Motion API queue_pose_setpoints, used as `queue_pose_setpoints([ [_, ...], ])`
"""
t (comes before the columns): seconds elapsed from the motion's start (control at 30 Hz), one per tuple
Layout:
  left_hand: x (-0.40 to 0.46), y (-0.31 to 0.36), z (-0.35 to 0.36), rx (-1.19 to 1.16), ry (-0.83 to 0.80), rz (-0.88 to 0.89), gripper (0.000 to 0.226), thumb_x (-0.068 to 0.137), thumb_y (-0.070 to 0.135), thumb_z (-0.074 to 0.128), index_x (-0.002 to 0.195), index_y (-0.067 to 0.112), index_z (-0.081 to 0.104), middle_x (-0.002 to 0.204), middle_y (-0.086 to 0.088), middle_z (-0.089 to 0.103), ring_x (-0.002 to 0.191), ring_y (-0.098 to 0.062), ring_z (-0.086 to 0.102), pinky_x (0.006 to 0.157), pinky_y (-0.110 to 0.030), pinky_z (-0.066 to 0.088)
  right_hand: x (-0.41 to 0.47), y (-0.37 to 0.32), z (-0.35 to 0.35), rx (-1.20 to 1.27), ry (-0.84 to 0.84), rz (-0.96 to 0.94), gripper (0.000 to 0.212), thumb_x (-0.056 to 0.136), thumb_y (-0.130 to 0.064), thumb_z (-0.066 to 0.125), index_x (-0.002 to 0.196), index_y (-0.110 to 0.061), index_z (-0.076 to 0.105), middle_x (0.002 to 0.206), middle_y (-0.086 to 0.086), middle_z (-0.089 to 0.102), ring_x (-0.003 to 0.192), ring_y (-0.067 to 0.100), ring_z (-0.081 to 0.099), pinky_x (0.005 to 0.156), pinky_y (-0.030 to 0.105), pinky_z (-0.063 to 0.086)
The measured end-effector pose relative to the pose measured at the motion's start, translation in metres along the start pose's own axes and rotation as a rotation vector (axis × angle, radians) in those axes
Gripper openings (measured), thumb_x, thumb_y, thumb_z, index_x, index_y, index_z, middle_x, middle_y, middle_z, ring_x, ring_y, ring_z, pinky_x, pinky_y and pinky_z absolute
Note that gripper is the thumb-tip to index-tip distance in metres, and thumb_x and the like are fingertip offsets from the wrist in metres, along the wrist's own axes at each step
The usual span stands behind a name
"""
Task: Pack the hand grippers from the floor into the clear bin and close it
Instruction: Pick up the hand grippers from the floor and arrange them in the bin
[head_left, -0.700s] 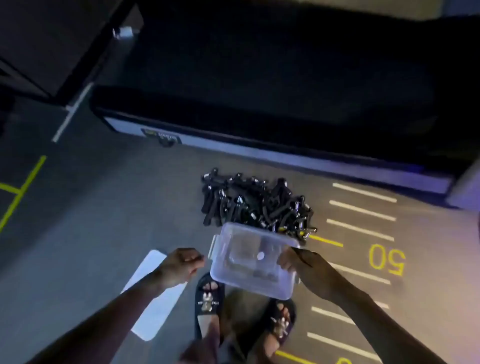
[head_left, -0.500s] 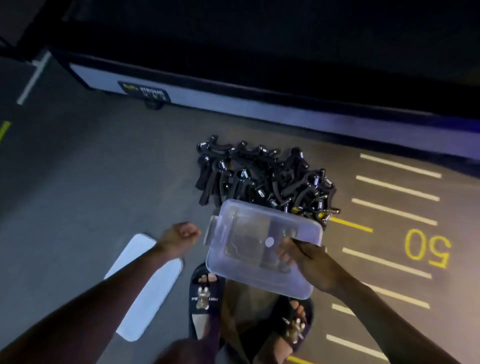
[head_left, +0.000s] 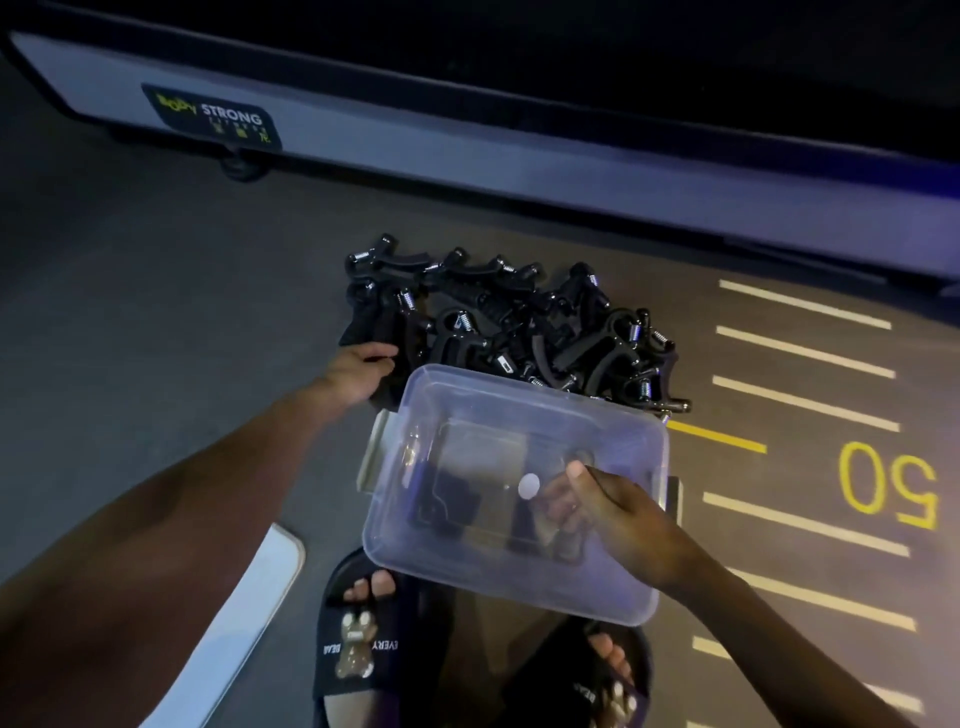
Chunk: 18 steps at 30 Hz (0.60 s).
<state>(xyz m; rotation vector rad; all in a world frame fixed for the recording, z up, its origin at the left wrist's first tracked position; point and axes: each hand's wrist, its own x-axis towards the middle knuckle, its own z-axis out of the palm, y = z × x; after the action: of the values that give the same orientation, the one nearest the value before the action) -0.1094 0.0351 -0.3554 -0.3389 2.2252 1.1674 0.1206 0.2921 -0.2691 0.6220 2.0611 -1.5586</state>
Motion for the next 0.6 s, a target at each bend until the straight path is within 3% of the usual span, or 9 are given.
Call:
queue_pose_setpoints([
  [0.1, -0.02, 0.011, -0.016, -0.032, 0.065, 0.102, 0.022, 0.105, 0.013, 0.054, 0.114, 0.023, 0.072, 0.091, -0.005, 0.063, 0.059, -0.008, 0.055, 0.053, -0.014, 0.048, -0.031, -0.016, -0.003, -0.04, -0.001, -0.021, 0.052, 0.087, -0.065, 0.036, 0.089, -0.031, 0.075, 0.086, 0.002, 0.075, 0.076, 0.011, 0.069, 0.07, 0.021, 0.052],
  [0.17, -0.036, 0.021, -0.04, -0.021, 0.102, 0.135, 0.022, 0.103, 0.014, 0.056, 0.099, 0.024, 0.075, 0.081, -0.003, 0.067, 0.057, -0.01, 0.059, 0.065, -0.021, 0.056, -0.052, -0.035, -0.007, -0.065, 0.015, -0.046, 0.056, 0.087, -0.063, 0.034, 0.093, -0.025, 0.074, 0.087, 0.001, 0.076, 0.075, 0.008, 0.067, 0.067, 0.012, 0.046],
  [0.27, -0.062, 0.031, -0.08, 0.013, 0.146, 0.195, 0.026, 0.099, 0.014, 0.059, 0.094, 0.026, 0.081, 0.07, -0.004, 0.066, 0.058, -0.018, 0.055, 0.075, -0.031, 0.053, -0.082, -0.064, -0.013, -0.082, 0.04, -0.093, 0.061, 0.088, -0.064, 0.033, 0.098, -0.018, 0.073, 0.09, 0.004, 0.076, 0.075, 0.012, 0.067, 0.065, 0.014, 0.045],
  [0.37, -0.113, 0.059, -0.114, 0.078, 0.181, 0.358, 0.032, 0.098, 0.02, 0.065, 0.078, 0.041, 0.078, 0.091, 0.003, 0.075, 0.068, -0.016, 0.06, 0.084, -0.032, 0.052, -0.115, -0.094, -0.016, -0.141, 0.044, -0.193, 0.06, 0.093, -0.062, 0.031, 0.1, -0.017, 0.071, 0.092, 0.005, 0.075, 0.077, 0.012, 0.068, 0.067, 0.018, 0.048],
  [0.43, -0.149, 0.077, -0.135, 0.145, 0.171, 0.476, 0.02, 0.098, 0.023, 0.067, 0.088, 0.036, 0.077, 0.1, 0.009, 0.075, 0.082, -0.012, 0.064, 0.089, -0.03, 0.054, -0.135, -0.112, -0.018, -0.166, 0.067, -0.271, 0.062, 0.098, -0.061, 0.032, 0.101, -0.013, 0.07, 0.095, 0.01, 0.073, 0.074, 0.009, 0.066, 0.065, 0.013, 0.048],
  [0.5, -0.181, 0.093, -0.15, 0.221, 0.138, 0.581, 0.017, 0.099, 0.021, 0.065, 0.095, 0.033, 0.077, 0.097, 0.019, 0.074, 0.087, -0.004, 0.066, 0.088, -0.025, 0.052, -0.154, -0.131, -0.019, -0.214, 0.096, -0.339, 0.061, 0.096, -0.062, 0.032, 0.1, -0.014, 0.07, 0.095, 0.009, 0.073, 0.073, 0.007, 0.065, 0.066, 0.011, 0.047],
  [0.6, -0.226, 0.114, -0.16, 0.333, 0.013, 0.72, 0.025, 0.1, 0.017, 0.064, 0.089, 0.037, 0.075, 0.084, 0.034, 0.072, 0.079, 0.011, 0.064, 0.076, -0.012, 0.048, -0.174, -0.151, -0.022, -0.328, 0.102, -0.421, 0.054, 0.097, -0.057, 0.033, 0.103, -0.016, 0.068, 0.092, 0.0, 0.072, 0.074, 0.005, 0.065, 0.069, 0.015, 0.048],
])
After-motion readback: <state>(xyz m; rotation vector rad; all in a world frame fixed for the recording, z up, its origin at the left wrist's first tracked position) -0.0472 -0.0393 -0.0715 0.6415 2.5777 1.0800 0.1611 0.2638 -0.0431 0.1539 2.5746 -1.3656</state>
